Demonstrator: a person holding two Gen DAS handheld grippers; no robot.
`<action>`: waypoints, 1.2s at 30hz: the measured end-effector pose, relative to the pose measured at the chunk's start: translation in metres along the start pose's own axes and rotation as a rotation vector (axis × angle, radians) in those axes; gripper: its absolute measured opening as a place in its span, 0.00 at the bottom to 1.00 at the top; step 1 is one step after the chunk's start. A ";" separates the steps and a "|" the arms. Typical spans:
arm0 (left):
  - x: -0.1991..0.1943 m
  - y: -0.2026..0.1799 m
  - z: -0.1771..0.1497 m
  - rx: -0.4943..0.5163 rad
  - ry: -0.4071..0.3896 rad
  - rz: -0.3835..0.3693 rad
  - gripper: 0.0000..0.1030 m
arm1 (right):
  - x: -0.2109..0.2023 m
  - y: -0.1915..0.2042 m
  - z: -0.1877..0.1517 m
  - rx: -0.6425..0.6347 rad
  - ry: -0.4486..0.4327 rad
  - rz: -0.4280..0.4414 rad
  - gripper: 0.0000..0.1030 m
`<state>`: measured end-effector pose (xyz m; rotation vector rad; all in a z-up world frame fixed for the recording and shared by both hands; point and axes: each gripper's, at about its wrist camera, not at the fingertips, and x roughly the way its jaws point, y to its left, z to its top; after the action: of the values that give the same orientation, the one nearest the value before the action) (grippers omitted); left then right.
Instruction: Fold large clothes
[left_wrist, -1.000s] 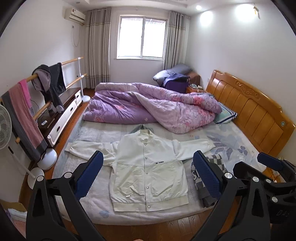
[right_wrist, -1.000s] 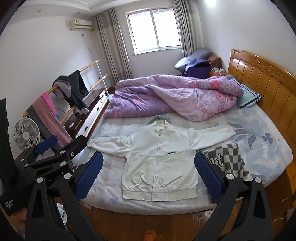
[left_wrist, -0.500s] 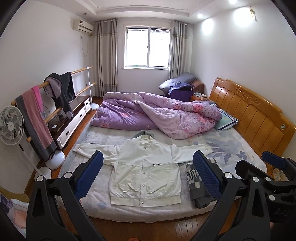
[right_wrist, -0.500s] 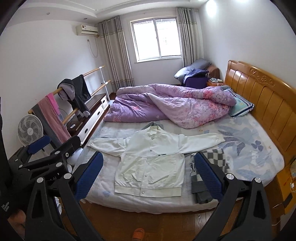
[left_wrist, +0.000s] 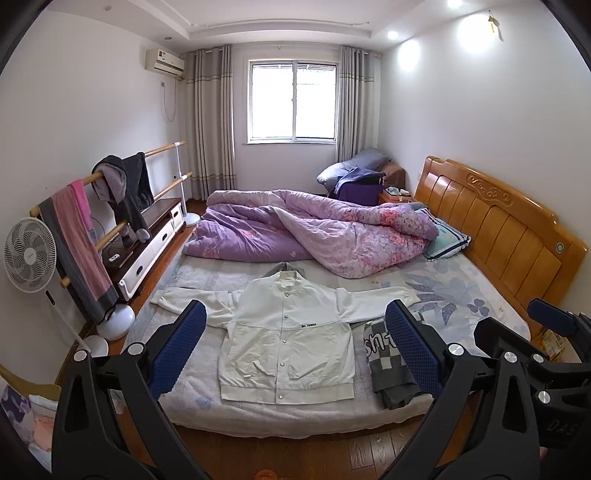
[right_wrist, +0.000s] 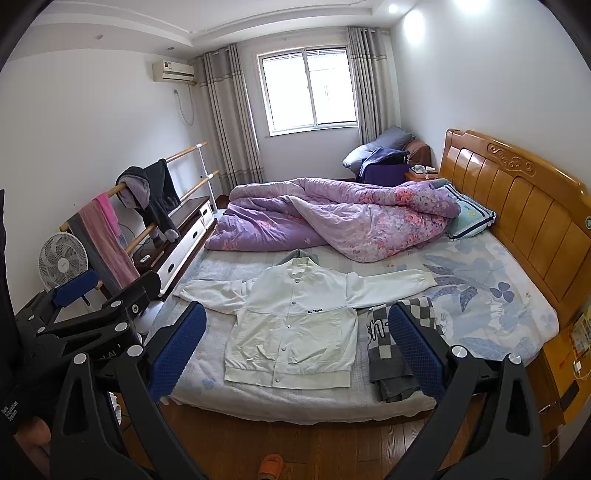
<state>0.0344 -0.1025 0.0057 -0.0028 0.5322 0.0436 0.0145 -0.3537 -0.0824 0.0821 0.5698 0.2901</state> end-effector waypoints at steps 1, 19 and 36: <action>0.001 0.000 -0.001 0.001 -0.002 0.002 0.95 | -0.001 0.000 0.000 0.002 -0.002 -0.001 0.93; -0.018 0.007 0.001 -0.002 -0.025 0.009 0.95 | -0.011 0.013 -0.001 0.004 -0.030 -0.022 0.93; -0.021 0.012 0.004 -0.009 -0.036 0.017 0.95 | -0.013 0.018 -0.001 -0.003 -0.041 -0.020 0.93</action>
<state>0.0178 -0.0916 0.0196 -0.0057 0.4963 0.0628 -0.0009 -0.3401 -0.0736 0.0794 0.5295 0.2696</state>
